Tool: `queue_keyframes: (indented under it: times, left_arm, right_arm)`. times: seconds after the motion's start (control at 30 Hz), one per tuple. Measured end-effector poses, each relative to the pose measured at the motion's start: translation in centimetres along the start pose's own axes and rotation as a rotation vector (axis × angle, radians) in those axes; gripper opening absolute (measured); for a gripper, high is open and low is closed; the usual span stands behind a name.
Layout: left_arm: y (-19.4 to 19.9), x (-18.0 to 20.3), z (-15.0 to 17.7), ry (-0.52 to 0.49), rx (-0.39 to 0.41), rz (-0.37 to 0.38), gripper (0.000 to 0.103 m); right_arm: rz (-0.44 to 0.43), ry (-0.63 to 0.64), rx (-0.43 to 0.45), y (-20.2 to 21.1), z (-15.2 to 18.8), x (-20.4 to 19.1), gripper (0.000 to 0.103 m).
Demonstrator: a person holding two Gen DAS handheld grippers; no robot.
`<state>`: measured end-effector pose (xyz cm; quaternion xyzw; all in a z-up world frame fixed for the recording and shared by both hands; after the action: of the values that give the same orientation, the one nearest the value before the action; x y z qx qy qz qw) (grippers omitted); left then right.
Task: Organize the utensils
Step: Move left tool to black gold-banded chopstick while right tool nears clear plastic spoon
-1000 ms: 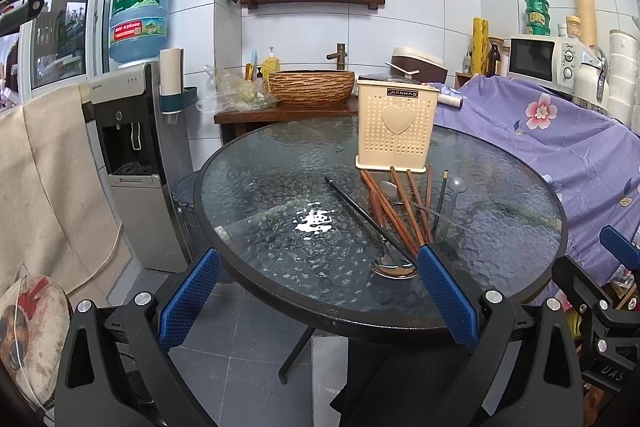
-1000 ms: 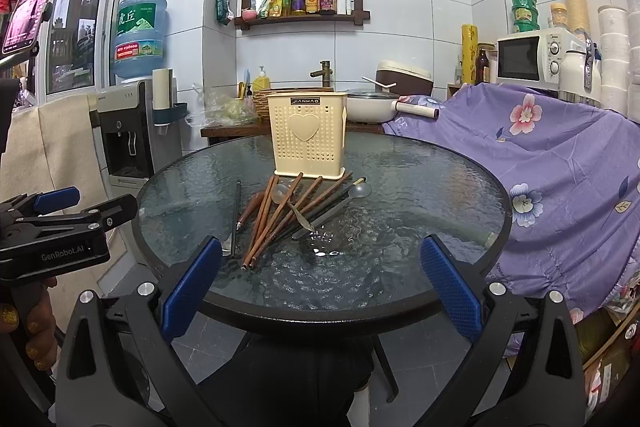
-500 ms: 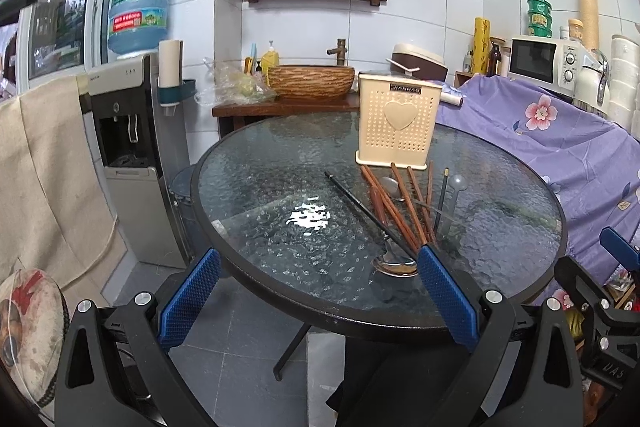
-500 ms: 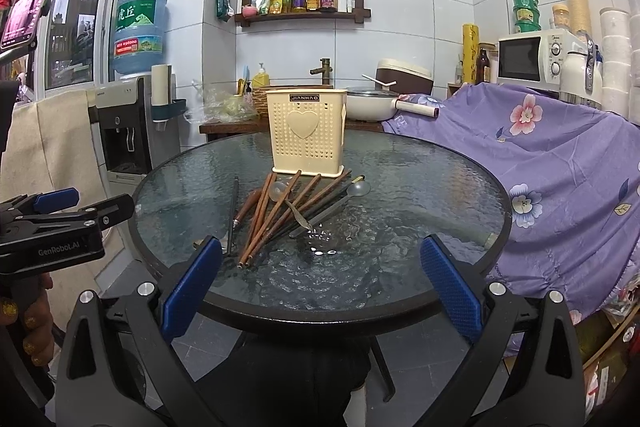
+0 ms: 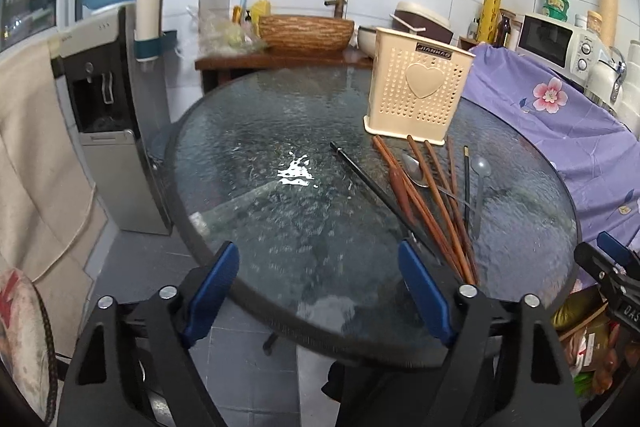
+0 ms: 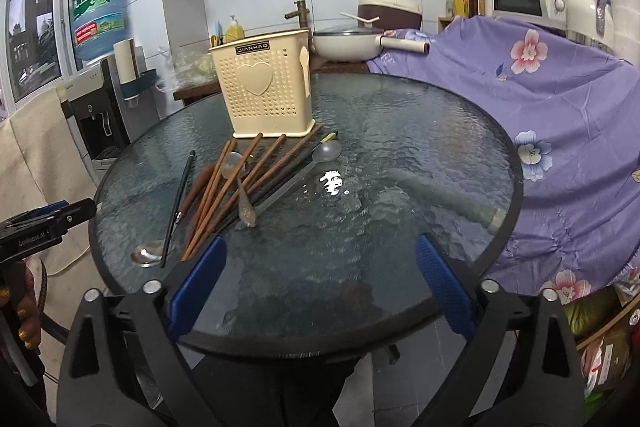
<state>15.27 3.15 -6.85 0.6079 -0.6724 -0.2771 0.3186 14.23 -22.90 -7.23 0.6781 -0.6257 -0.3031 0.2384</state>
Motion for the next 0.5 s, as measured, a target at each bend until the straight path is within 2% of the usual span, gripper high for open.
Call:
queue_keyframes:
  times: [0.2, 0.37, 0.5]
  left_arm:
    - [-3.4, 0.2, -2.8, -0.012, -0.089, 0.026, 0.061]
    - [-5.7, -0.1, -5.6, -0.014, -0.136, 0.035, 0.057]
    - [-7.4, 0.3, -7.5, -0.029, -0.173, 0.048, 0.053]
  right_arm:
    - [0.012, 0.007, -0.080, -3.4, -3.6, 0.1, 0.079]
    - [-0.011, -0.054, -0.169, -7.9, -6.8, 0.7, 0.067]
    - [0.009, -0.081, -0.215, -10.8, -8.4, 1.0, 0.061]
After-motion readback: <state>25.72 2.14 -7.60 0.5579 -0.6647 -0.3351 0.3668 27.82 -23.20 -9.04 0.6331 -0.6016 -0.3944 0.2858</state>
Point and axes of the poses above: each gripper's, at about its wrist camera, not at the fingertips, and y roughly against the way its jaws point, x to its right, z to its underside, the point moved 7 cm from there along -y, roughly the way its jaws point, and after that the axes turned 11 degrees about -x, right-handed, at the moved point
